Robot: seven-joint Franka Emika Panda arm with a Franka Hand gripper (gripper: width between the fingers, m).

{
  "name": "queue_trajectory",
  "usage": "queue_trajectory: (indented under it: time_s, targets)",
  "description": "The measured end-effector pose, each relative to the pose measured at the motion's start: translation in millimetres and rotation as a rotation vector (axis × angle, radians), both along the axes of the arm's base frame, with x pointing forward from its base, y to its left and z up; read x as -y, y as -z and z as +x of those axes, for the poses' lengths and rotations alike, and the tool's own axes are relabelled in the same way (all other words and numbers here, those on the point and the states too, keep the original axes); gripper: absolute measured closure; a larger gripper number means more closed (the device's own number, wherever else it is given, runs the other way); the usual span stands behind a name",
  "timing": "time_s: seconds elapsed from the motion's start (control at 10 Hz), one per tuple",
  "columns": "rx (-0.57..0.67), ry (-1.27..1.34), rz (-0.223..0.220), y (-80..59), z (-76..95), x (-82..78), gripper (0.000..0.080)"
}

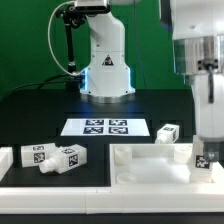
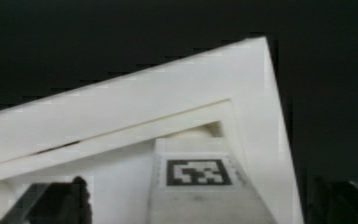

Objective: Assemble one leg

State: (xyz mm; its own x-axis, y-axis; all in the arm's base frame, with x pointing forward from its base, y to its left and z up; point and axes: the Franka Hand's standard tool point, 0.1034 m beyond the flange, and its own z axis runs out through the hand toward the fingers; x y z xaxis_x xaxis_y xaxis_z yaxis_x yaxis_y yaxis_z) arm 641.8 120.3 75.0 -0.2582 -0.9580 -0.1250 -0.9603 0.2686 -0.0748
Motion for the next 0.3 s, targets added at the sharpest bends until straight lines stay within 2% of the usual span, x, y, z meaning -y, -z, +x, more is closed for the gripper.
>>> queue_trajectory:
  time_s: [0.2,0.3]
  targets:
    - [0.028,-0.030,0.014,-24.8,-0.2,-2.9,0.0162]
    - [0.025,-0.030,0.012,-22.3,-0.8,-2.7,0.0152]
